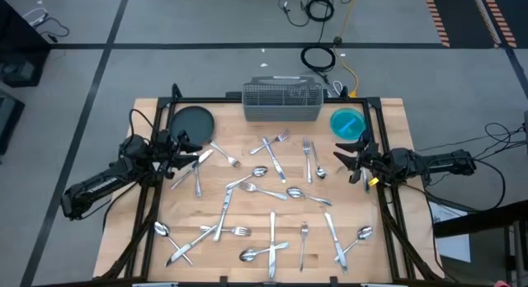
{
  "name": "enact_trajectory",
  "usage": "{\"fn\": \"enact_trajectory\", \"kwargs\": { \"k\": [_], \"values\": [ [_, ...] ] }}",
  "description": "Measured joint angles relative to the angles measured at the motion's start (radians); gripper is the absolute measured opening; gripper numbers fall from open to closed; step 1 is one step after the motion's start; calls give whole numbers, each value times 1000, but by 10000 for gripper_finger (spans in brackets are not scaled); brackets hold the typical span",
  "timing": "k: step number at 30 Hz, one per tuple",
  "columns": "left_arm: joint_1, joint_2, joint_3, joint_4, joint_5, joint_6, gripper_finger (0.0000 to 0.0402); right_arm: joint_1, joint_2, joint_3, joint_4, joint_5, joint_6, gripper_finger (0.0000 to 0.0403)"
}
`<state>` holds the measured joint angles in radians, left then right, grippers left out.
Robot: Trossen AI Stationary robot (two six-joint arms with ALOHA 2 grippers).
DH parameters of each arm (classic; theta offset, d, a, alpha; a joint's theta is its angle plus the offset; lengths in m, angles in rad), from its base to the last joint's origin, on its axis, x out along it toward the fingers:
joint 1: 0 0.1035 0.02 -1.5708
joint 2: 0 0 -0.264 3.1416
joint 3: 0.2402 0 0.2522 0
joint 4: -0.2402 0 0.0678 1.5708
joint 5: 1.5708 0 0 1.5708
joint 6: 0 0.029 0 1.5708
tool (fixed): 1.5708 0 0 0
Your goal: Sort silverware
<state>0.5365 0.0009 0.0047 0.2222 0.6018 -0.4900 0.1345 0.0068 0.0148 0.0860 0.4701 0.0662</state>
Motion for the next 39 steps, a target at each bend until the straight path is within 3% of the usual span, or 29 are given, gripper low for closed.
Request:
{"fn": "enact_trajectory", "kwargs": {
  "k": [21,33,39],
  "values": [
    [0,0,0,0,0,0,187,0,0,0,2,0,4,141],
    [0,0,0,2,-80,1,187,0,0,0,16,-5,467,141],
    [0,0,0,8,-166,0,187,-2,0,0,16,27,498,141]
  ]
}}
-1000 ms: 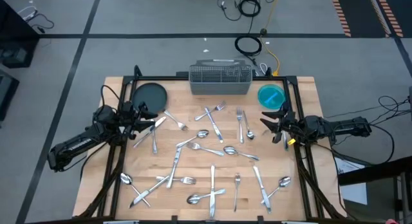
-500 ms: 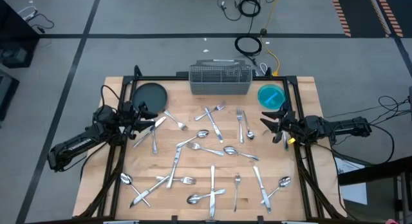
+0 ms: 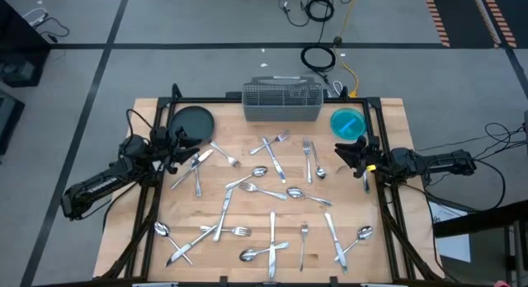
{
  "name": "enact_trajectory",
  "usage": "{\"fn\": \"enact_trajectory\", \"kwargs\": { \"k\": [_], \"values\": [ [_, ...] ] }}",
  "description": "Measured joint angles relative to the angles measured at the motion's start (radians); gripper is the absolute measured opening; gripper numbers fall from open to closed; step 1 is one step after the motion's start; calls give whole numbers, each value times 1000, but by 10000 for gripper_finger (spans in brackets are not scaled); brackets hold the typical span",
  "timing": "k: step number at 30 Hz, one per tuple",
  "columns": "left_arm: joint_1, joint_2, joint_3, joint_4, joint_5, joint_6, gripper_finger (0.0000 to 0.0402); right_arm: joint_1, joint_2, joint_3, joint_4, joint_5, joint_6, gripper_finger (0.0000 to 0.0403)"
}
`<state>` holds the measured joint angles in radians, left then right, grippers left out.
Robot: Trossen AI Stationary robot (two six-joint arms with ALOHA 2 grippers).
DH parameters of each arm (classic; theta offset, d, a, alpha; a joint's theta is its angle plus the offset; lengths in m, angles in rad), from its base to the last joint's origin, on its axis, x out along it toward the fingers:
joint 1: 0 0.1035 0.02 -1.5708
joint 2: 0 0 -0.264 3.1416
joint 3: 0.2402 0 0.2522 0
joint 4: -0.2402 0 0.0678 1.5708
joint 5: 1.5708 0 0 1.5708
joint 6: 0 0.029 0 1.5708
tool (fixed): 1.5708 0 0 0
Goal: Sort silverware
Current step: Put the table knife into the silverware organizer
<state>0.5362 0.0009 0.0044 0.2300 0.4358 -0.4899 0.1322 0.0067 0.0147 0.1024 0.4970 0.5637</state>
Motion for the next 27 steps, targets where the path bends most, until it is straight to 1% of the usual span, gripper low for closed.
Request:
{"fn": "enact_trajectory", "kwargs": {
  "k": [1,4,6,9,15,19,22,25,27],
  "values": [
    [0,0,0,1,-21,-1,187,0,0,0,0,2,10,141],
    [0,0,0,1,-43,-2,187,0,0,0,-1,5,23,141],
    [0,0,0,1,-67,-1,187,-2,0,0,0,31,8,141],
    [0,0,0,1,-74,-2,187,-2,0,0,-1,29,0,141],
    [0,0,0,2,-107,4,187,-2,0,0,0,29,48,141],
    [0,0,0,2,-132,1,187,-2,0,0,-1,21,118,141],
    [0,0,0,4,-146,0,187,-2,0,0,-1,26,116,141],
    [0,0,0,39,-181,1,187,-7,0,0,1,55,98,141],
    [0,2,0,97,-189,2,187,-7,0,0,10,55,130,141]
  ]
}}
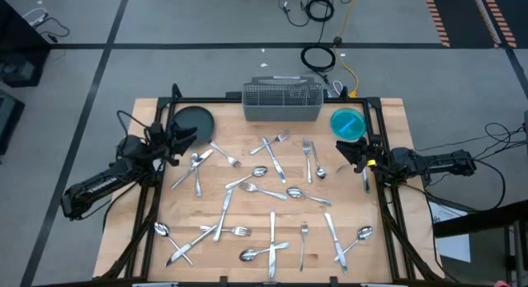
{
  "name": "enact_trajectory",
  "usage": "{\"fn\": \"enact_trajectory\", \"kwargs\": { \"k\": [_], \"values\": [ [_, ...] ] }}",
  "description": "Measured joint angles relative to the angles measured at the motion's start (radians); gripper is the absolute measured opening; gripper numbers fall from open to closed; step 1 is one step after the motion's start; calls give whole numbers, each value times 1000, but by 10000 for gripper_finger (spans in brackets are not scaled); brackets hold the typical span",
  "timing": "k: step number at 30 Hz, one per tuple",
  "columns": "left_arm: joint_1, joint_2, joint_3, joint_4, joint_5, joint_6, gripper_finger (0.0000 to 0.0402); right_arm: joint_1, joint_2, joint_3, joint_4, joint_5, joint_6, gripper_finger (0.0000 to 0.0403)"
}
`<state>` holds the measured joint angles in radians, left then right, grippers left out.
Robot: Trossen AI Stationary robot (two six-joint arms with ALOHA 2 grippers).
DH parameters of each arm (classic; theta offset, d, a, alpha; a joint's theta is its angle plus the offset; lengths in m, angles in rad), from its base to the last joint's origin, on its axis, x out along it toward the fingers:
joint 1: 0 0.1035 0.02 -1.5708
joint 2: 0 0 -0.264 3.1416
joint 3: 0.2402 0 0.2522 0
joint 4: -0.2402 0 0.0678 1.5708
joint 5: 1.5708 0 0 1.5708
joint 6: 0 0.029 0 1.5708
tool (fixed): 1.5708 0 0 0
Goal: Sort silverware
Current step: Put the table knife into the silverware organizer
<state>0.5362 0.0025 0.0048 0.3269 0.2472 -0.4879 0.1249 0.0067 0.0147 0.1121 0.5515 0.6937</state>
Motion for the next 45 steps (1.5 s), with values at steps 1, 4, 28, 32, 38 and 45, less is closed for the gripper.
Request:
{"fn": "enact_trajectory", "kwargs": {
  "k": [1,4,28,32,38,45],
  "values": [
    [0,0,0,22,-21,3,187,0,0,0,6,-4,11,141],
    [1,0,1,110,-174,-56,187,0,0,0,58,-39,15,141],
    [-33,529,1068,-851,-90,189,136,1,152,834,-387,-246,-609,141],
    [-33,631,1186,-1187,-193,229,136,1,331,1022,-675,-241,-585,141],
    [-33,677,1144,-1432,-264,101,136,1,548,1071,-974,-263,-402,141],
    [-33,621,1024,-1501,-318,14,136,1,637,932,-956,-367,-259,141]
  ]
}}
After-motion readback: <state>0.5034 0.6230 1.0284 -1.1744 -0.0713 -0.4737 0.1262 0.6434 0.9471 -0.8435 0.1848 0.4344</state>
